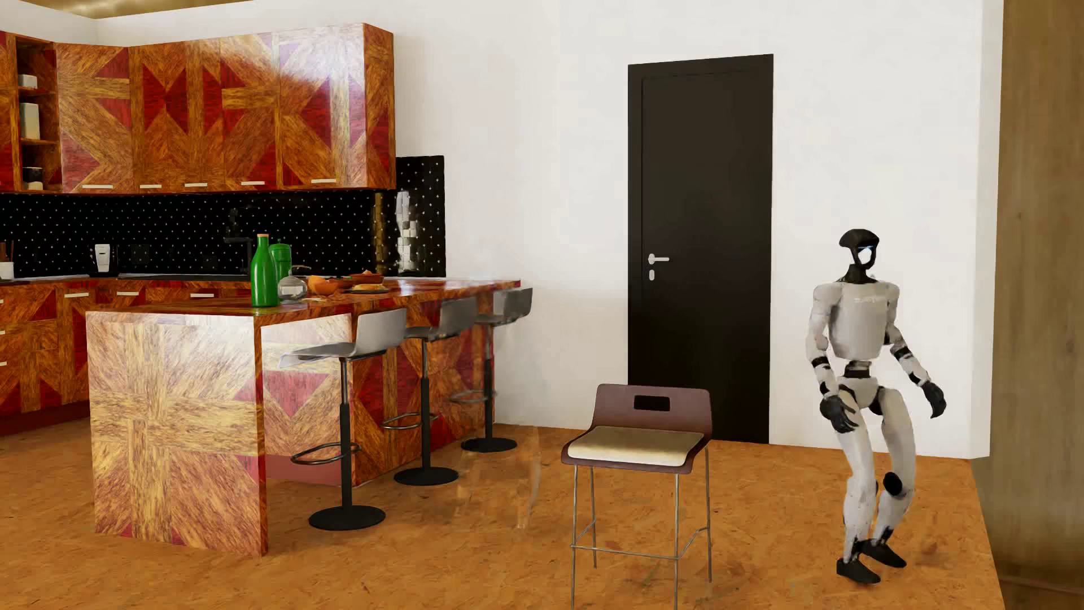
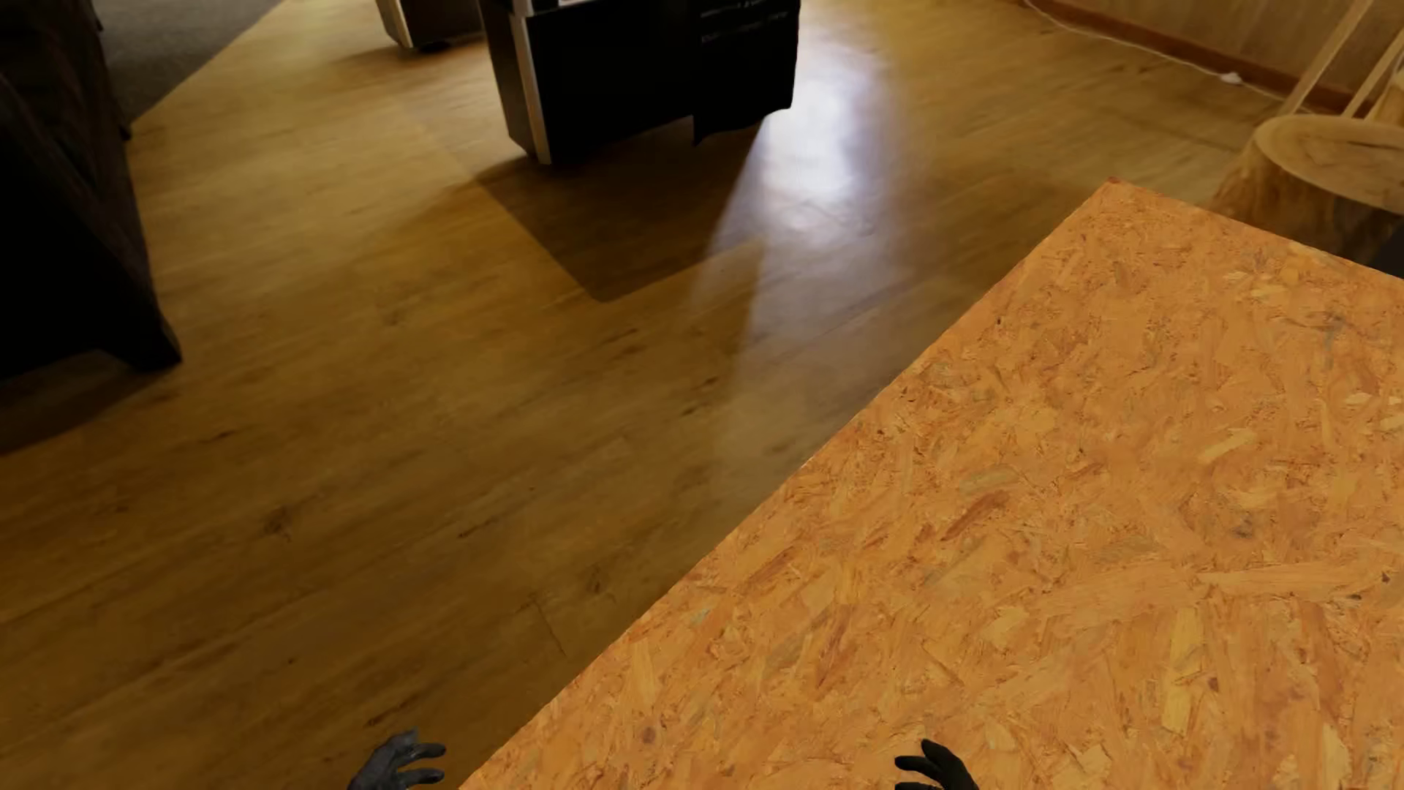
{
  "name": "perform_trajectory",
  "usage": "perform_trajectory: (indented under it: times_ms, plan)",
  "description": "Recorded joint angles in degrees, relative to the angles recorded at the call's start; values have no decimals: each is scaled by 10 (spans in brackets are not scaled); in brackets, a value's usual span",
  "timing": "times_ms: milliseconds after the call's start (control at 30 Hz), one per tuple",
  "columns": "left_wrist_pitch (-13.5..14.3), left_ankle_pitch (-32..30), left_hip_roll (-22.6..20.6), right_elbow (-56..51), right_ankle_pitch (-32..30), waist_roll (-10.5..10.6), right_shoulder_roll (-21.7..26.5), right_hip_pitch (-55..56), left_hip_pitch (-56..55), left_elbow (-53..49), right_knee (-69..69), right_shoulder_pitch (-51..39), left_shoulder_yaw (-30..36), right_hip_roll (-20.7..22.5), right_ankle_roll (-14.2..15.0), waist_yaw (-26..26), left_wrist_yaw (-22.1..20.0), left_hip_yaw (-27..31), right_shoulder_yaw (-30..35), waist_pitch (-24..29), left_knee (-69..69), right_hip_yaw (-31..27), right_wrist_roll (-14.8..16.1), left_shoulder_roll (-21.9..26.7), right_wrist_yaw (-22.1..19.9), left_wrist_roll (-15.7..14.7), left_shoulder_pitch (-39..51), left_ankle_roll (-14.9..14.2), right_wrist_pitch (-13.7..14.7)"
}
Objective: Go around the stool
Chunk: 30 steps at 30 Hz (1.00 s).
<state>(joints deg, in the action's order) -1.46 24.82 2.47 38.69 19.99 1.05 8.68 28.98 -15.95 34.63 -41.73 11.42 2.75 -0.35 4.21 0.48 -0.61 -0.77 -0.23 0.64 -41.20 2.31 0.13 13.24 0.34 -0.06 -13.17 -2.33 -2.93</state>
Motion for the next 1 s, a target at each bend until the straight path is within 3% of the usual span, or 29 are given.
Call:
perform_trajectory:
  times_ms: [33, 67, 100, 133, 167, 200, 233, 267, 300, 333, 367, 400, 433, 500, 567, 633, 667, 700, 733, 800, 867, 900, 933, 967, 1000]
  plan:
    - [-14, 24, 20, -33, 74, -12, -10, 42, -9, -22, -86, -87, 21, -21, 15, -27, -4, -30, -6, 3, -36, 11, 5, 0, 4, 2, -29, -16, -27]
    - [-35, 56, 37, -47, 111, -21, -20, 85, -18, -30, -150, -139, 25, -30, -22, -47, -3, -55, -5, -7, -75, 12, 17, -4, 6, 9, -42, -35, -33]
    - [-75, 78, 47, -55, 55, -22, -21, 102, -23, -53, -166, -118, 36, -15, -106, -61, -6, -64, 32, -11, -105, 6, 36, -32, -1, 23, -13, -48, -13]
    - [-102, 79, 61, -42, -8, -8, -9, 106, -37, -67, -157, -81, 52, 18, -105, -73, -13, -54, 58, -7, -155, -6, 60, -62, -9, 33, 29, -55, 10]
    - [-113, 20, 60, -44, -12, 10, 6, 101, -71, -74, -147, -10, 94, 48, -111, -90, -22, -13, 52, 8, -232, -11, 90, -50, -20, 32, 84, -51, 30]
    - [-86, 13, 40, -29, 2, 30, 22, 106, -109, -64, -133, 39, 70, 65, -123, -120, -31, 17, 26, 10, -245, -3, 116, -49, -32, 26, 101, -37, 25]
    - [-50, 67, 14, -34, 13, 44, 30, 98, -126, -32, -115, 68, 32, 79, -130, -147, -39, 33, 11, 25, -227, 5, 139, -45, -49, 21, 110, -19, 2]
    - [-31, 108, 23, -12, 77, 44, 30, 99, -132, -29, -135, 81, 29, 77, -83, -173, -44, 13, -2, 37, -147, 27, 151, -12, -63, 20, 117, 3, -25]
    - [-8, 54, 37, 1, 155, 15, 20, 85, -103, -25, -227, 87, 17, 35, 3, -182, -48, -17, -9, 39, -130, 12, 141, -17, -74, 27, 111, -10, -60]
    - [17, 70, 49, 35, 203, -3, 28, 61, -100, -35, -257, 94, 22, -18, 47, -164, -49, -30, 29, 28, -158, -16, 119, -40, -82, 35, 111, -42, -87]
    - [50, 74, 43, 51, 161, 1, 33, 60, -113, -19, -250, 94, 48, -43, -84, -128, -52, -3, 48, 20, -219, 25, 88, -65, -78, 46, 105, -71, -109]
    - [65, 55, 13, 61, 170, 14, 26, 50, -149, -11, -243, 78, 95, -24, -90, -102, -52, 23, 48, 14, -280, 24, 67, -47, -67, 59, 90, -88, -118]
    - [70, 38, -14, 31, 175, 27, 28, 27, -174, 0, -225, 64, 57, -7, -91, -75, -50, 25, 37, 11, -305, 18, 55, -58, -53, 74, 61, -99, -121]
    - [23, 11, -33, 23, 181, 43, 34, -32, -220, -2, -167, 23, 4, 21, -93, -18, -46, -8, 36, -7, -295, -4, 37, -48, -32, 86, 8, -103, -78]
    - [-22, -19, -25, 11, 179, 48, 15, -112, -250, -10, -85, -23, -11, 47, -93, 8, -53, -11, 34, -21, -244, -42, 6, -36, -28, 72, -44, -95, -15]
    - [-13, -50, 1, -11, 155, 45, 2, -168, -249, -10, -82, -69, -18, 65, -93, -18, -67, 13, 37, 0, -175, -68, -30, -35, -26, 42, -50, -90, 28]
    - [24, -70, 26, -40, 93, 42, 2, -140, -223, 5, -180, -71, -19, 73, -78, -32, -76, 19, 43, 11, -100, -56, -39, -24, -34, 22, -33, -95, 35]
    - [70, -52, 29, -29, -22, 10, 8, -90, -190, 31, -284, -69, -14, 51, -86, -67, -88, -6, 48, 19, -100, -35, -30, 0, -32, 1, -10, -57, 33]
    - [102, -28, 30, -27, -79, -25, 13, -42, -152, 43, -345, -47, -12, 25, -84, -106, -102, -30, 39, 25, -91, -8, -11, 11, -22, -18, 20, 8, 24]
    - [99, 13, 48, -40, 39, -76, 9, 27, -72, 2, -315, 29, 3, -2, -72, -181, -117, -62, 20, 20, -64, 24, 20, 7, -10, -41, 86, -34, -16]
    - [73, 51, 56, -47, 132, -101, -3, 53, -14, -19, -209, 87, 52, -5, -54, -212, -111, -59, 21, 6, -67, 17, 22, -32, -21, -36, 144, -30, -59]
    - [60, -10, 62, -17, 77, -110, 7, 39, -51, -22, -135, 87, 54, -12, -67, -194, -96, -49, 65, 10, -195, 18, 21, -59, -30, -20, 156, -58, -70]
    - [59, -127, 64, 33, 49, -99, 12, 19, -107, 2, -123, 70, 69, -5, -76, -164, -79, -18, 80, 16, -317, 17, 22, -71, -35, 0, 156, -82, -77]
    - [62, -156, 51, 39, 70, -73, 17, -2, -142, 18, -123, 56, 56, 10, -73, -124, -54, 14, 65, 20, -336, 6, 28, -75, -34, 22, 117, -97, -88]
    - [57, -91, 39, 15, 85, -37, 20, -23, -176, 16, -110, 38, 22, 26, -69, -88, -26, 38, 47, 16, -301, -5, 29, -64, -34, 45, 57, -106, -92]
